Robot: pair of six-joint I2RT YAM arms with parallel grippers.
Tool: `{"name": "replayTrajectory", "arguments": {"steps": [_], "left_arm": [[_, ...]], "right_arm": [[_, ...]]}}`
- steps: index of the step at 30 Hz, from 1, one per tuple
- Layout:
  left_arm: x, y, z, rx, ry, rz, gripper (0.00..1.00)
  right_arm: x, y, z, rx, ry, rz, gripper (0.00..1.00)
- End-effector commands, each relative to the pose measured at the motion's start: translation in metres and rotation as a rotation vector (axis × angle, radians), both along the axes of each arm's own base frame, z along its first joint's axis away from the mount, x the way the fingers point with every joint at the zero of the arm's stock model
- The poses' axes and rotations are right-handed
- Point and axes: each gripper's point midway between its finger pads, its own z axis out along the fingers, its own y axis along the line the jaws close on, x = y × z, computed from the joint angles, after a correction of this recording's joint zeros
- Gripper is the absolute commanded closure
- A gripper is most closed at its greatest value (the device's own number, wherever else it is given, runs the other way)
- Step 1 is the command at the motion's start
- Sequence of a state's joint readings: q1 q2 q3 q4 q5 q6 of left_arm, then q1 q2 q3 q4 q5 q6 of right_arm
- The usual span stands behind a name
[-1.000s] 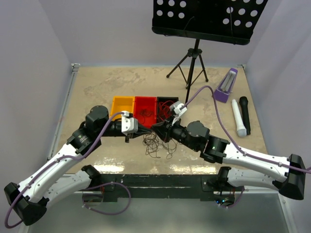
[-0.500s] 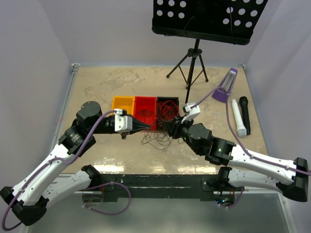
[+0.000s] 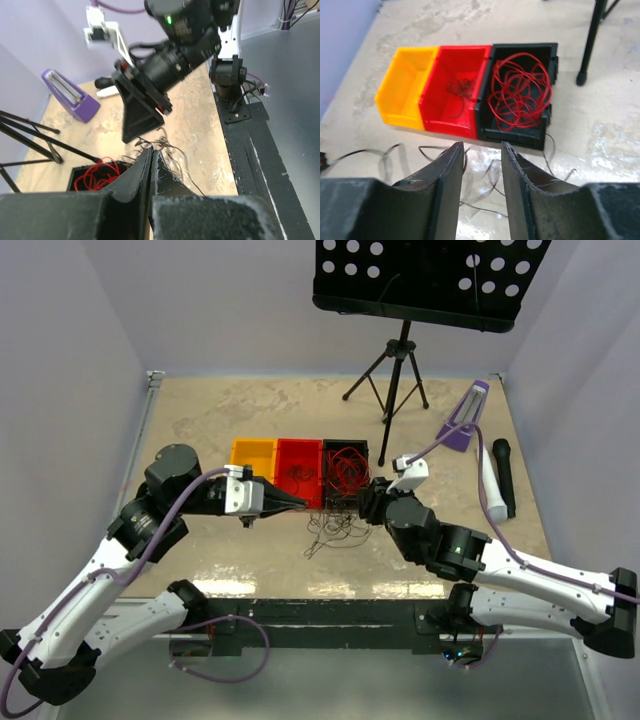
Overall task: Untangle the cables
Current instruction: Untie the cable.
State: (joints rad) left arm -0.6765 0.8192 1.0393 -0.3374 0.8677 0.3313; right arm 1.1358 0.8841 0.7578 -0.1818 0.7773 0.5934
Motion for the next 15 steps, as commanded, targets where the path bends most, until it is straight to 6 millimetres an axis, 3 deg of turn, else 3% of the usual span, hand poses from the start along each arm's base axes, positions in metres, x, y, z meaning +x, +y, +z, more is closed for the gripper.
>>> {"name": "replayTrajectory", "arguments": {"steps": [1, 6, 10, 12, 15], "left_arm": [[-0.012, 0.004, 0.045, -0.062, -0.098, -0.037, 1.0], [-0.021, 0.006, 0.07, -0.085, -0.129, -0.077, 1.0], [-0.026, 0.009, 0.089, -0.104, -0.159, -0.083, 0.99], [-0.026, 0.01, 0.095, -0.113, -0.175, -0.075, 0.98], [-0.022, 0.009, 0.088, -0.103, -0.186, -0.065, 0.97]], "right_arm": [[0.0, -0.019, -0.008, 0.009, 0.051, -0.097, 0.6], [-0.006, -0.021, -0.007, 0.074, 0.054, -0.075, 0.61], [-0.007, -0.021, -0.004, 0.095, 0.072, -0.085, 0.69], [-0.011, -0.011, 0.006, 0.116, 0.06, -0.016, 0.65], [-0.022, 0.003, 0.027, 0.173, 0.007, 0.118, 0.54]]}}
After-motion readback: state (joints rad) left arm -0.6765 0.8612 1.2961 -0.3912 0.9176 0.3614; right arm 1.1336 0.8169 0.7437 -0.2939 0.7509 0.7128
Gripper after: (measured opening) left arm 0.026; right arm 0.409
